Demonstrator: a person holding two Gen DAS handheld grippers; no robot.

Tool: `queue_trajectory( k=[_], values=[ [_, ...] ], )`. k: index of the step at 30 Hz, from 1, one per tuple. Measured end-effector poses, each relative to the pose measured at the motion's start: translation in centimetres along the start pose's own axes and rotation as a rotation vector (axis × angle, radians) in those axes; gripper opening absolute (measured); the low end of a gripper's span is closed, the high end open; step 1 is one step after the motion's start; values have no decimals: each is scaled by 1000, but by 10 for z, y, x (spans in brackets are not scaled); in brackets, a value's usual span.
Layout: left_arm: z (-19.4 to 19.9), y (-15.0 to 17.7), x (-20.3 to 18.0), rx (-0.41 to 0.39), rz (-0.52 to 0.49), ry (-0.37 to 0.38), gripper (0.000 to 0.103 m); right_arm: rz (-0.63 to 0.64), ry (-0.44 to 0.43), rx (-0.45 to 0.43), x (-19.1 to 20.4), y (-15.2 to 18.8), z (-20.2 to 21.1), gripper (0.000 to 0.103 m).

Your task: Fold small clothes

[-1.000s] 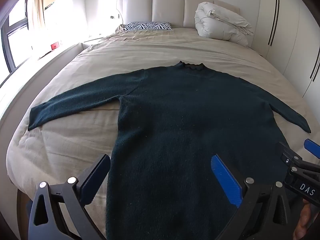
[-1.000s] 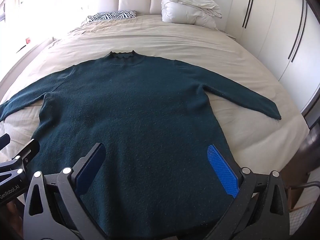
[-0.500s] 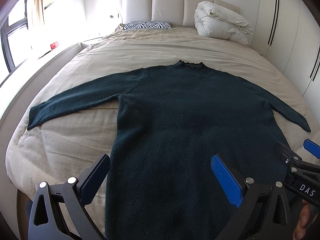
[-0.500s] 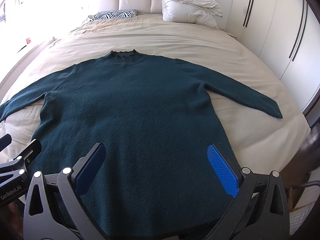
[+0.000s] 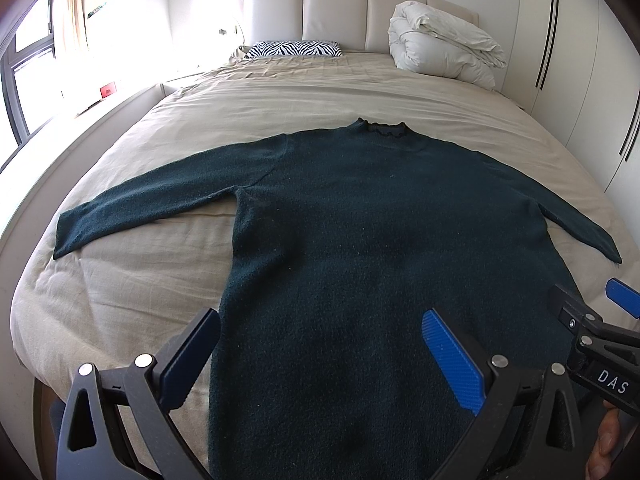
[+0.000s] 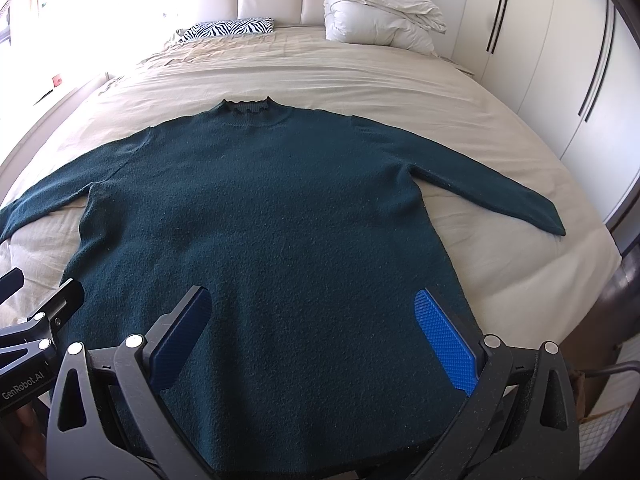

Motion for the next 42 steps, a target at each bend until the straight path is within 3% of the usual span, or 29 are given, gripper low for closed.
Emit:
queue_trajectory(
  k=[42],
  values=[
    [-5, 6, 0, 6, 1, 4, 103, 1, -1, 5, 0, 2, -1, 103]
  ],
)
Point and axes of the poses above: each gripper's, at about its wrist camera, not at the fingertips, and z roughly against the way its jaws point, x to its left, y to its underside, the point moved 1 cm from there along -z, roughly the way its jaws point, and after that the axes turned 10 degrees about -z, right-handed, at the moved point
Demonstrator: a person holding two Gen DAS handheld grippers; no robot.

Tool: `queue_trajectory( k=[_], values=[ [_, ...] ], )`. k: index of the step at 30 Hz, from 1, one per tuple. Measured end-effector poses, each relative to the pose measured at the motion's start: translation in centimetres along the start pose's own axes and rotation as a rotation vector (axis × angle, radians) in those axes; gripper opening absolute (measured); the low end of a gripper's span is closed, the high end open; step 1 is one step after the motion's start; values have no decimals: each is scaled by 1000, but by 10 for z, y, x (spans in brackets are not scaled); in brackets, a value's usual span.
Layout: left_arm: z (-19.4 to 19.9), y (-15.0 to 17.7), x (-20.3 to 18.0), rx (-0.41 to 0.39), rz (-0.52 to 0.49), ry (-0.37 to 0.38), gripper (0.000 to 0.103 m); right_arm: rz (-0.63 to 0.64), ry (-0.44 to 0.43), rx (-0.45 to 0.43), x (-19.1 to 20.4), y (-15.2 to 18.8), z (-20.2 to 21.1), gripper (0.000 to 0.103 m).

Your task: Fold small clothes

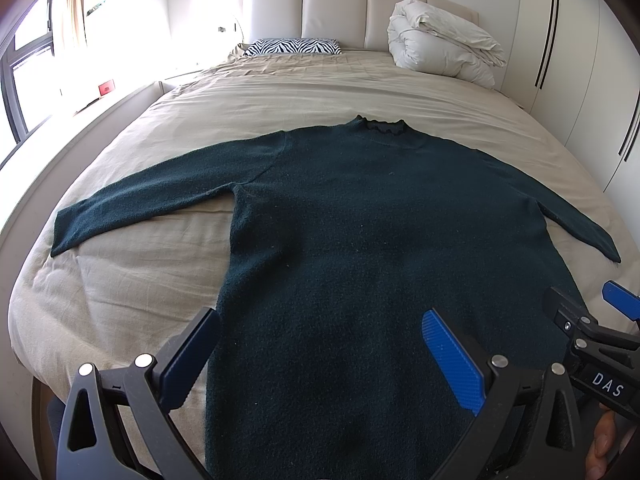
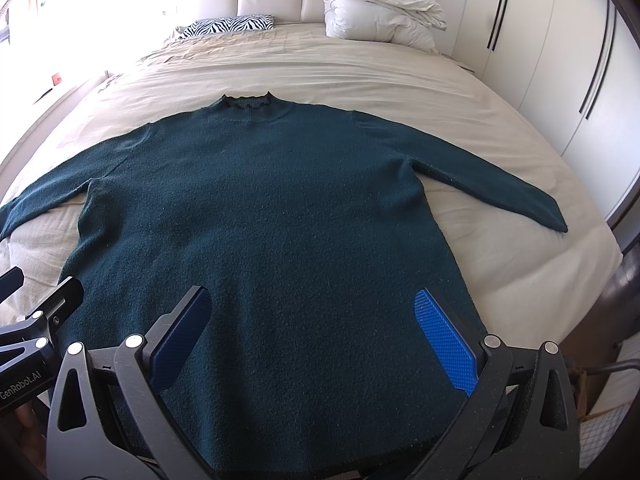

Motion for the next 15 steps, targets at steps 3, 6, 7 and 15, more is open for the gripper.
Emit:
queue_trajectory(
  k=[3, 6, 7, 15],
  values=[
    [0, 1, 0, 0, 0, 0, 103, 0, 1, 0, 0, 0, 0, 103],
    [0, 0, 0, 1, 0, 0, 103, -1, 1, 1, 0, 0, 0, 103],
    [0, 0, 0, 1, 0, 1, 103, -1, 1, 1, 0, 0, 0, 103],
    [0, 0, 0, 2, 1, 2, 103, 0, 0, 4, 1, 5, -6, 103]
  ],
)
Point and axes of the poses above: each gripper's, at about its wrist camera, not at the fingertips, and z roughly against the way its jaws point, x to its left, y to its underside, the point moved 1 cm from there along -z, roughly the way its jaws point, and after that the axes turned 10 degrees about -z, right-handed, at the moved point
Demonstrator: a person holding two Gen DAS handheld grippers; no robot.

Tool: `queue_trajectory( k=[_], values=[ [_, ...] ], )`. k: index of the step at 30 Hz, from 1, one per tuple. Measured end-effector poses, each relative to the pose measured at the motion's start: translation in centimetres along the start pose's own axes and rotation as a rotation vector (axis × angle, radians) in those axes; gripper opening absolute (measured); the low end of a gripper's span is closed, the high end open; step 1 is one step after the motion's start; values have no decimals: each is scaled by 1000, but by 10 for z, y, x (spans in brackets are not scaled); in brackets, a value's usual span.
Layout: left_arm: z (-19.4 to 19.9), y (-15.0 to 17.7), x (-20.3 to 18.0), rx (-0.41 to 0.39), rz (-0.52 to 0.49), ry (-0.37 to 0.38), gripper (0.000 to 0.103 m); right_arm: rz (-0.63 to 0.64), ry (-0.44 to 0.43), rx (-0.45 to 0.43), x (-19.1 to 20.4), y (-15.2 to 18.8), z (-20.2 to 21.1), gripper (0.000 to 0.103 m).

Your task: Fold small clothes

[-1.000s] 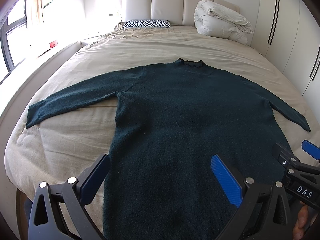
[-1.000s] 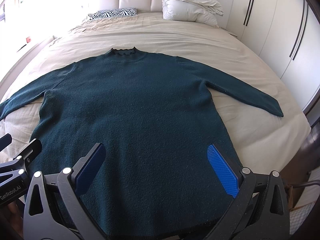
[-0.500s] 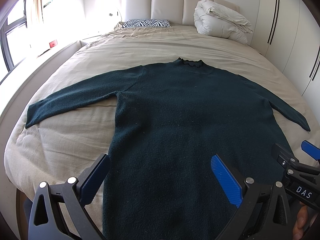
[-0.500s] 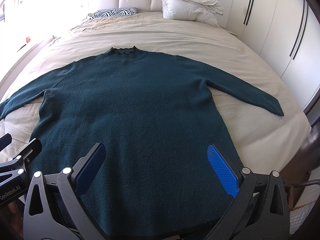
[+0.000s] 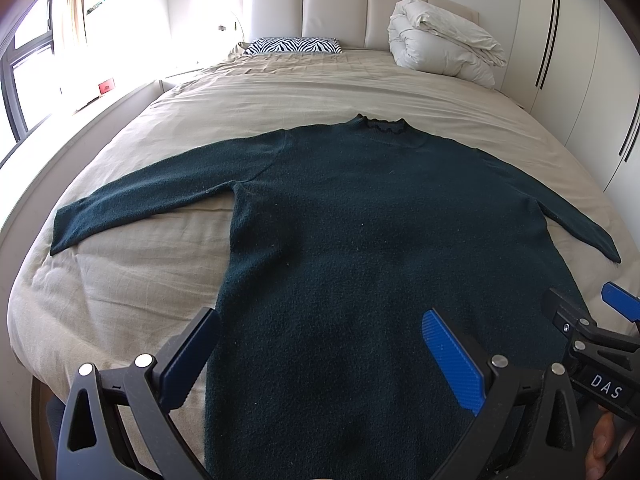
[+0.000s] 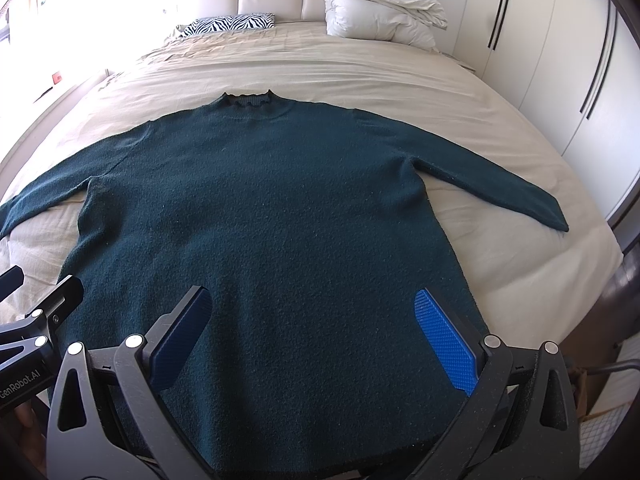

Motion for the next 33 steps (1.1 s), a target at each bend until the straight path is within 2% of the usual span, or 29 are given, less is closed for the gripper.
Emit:
queue_trajectory(
  k=[11, 19, 24, 26, 28, 33],
  values=[
    [-5, 9, -13, 15, 5, 10, 103, -4, -3, 14, -1, 1, -6, 103],
    [-15, 1, -17, 49, -1, 9, 103, -15, -5, 42, -7, -2, -19, 103],
    [-23, -6, -23, 41, -11, 50, 103, -49, -28, 64, -23, -8, -33, 103],
    [-29, -12, -24, 44, -26, 65, 103, -102, -76, 51, -42, -17, -36, 103],
    [-41, -21, -20, 64, -10, 122, 103, -180, -115, 31, -74, -29, -41, 103],
    [-63, -49, -12, 63, 20, 209, 103, -531, -158, -23, -203, -61, -65, 103]
  ],
)
Point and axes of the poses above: each gripper's, at about its wrist camera, not at the fingertips, and z roughly against the way its jaws point, x to its left, y to its underside, the point moved 1 cm from there along -z, roughly the way its jaws point, and after that the axes turned 10 degrees about -z, right-handed, at the moved point
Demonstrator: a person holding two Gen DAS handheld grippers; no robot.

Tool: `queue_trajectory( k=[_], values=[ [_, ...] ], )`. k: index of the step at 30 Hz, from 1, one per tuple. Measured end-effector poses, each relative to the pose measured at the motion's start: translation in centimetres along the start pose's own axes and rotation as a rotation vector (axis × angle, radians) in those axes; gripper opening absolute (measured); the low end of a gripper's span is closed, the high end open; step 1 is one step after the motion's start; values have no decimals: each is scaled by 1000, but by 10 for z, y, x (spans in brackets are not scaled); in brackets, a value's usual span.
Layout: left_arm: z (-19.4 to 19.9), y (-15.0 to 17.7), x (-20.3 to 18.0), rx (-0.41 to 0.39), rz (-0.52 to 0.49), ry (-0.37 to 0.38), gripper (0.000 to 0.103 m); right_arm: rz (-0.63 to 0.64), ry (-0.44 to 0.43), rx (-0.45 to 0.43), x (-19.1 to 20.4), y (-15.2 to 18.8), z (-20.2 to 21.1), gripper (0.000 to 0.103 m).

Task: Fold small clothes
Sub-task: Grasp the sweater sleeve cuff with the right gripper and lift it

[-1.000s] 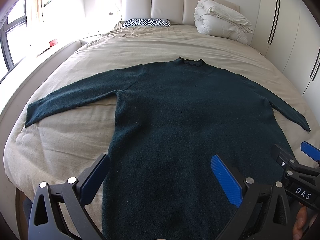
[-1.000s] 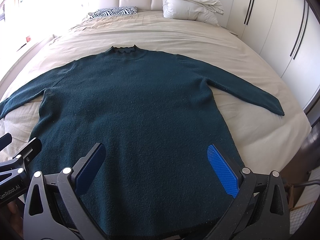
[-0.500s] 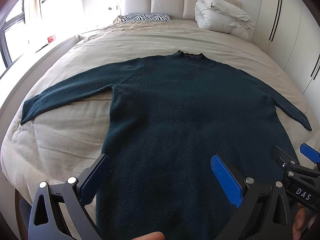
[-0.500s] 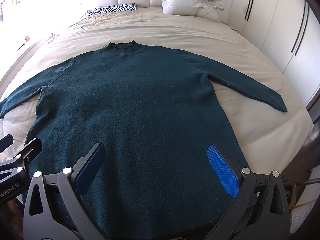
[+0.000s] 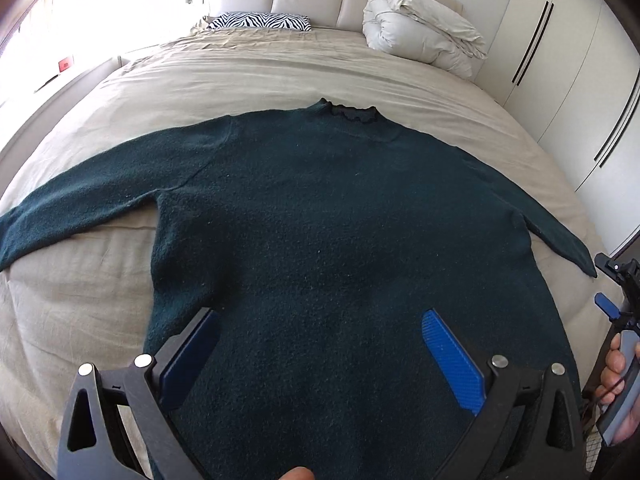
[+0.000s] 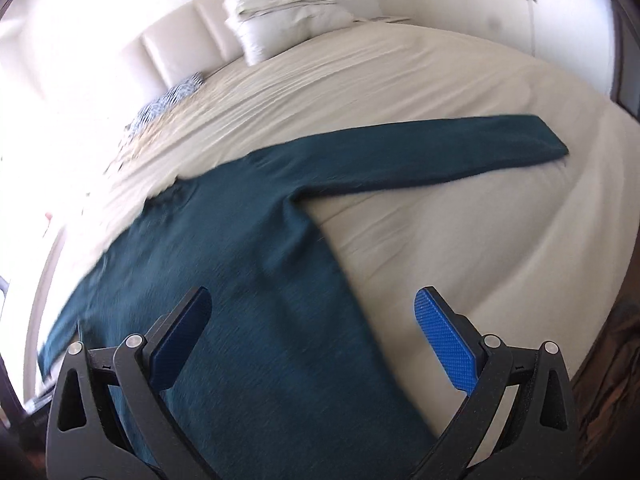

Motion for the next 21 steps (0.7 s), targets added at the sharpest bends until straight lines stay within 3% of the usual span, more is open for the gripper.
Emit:
queue_trajectory(
  k=[3, 5, 8, 10, 14, 17, 19, 21],
  values=[
    [-11, -16, 3, -28, 19, 52, 103, -248, -24, -28, -78, -51, -14, 103],
    [-19, -23, 3, -47, 42, 46, 103, -389, -50, -46, -125, -76, -26, 103],
    [-42, -31, 4, 55, 50, 26, 103, -566, -93, -35, -179, -102, -50, 99],
    [-50, -34, 9, 59, 80, 23, 103, -624, -87, -21, -200, -118, -66, 91],
    [-64, -42, 15, 57, 102, 35, 103, -698, -100, -42, -232, -148, -90, 91],
    [-75, -50, 17, 63, 110, 86, 103, -739, -124, -68, -251, -169, -104, 90],
    [-79, -52, 21, 58, 128, 127, 103, -761, -126, -86, -268, -185, -114, 82],
    [-83, -55, 24, 49, 153, 159, 103, -766, -122, -99, -281, -199, -121, 67]
  ],
)
Point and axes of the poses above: each gripper's, at about its wrist camera, not at the fingertips, and z roughly against the way its jaws point, x to its left, y to its underside, the point moved 1 cm from there along -z, roughly the way its jaws point, and after that the axes turned 10 degrees about -z, right-handed, at the moved point
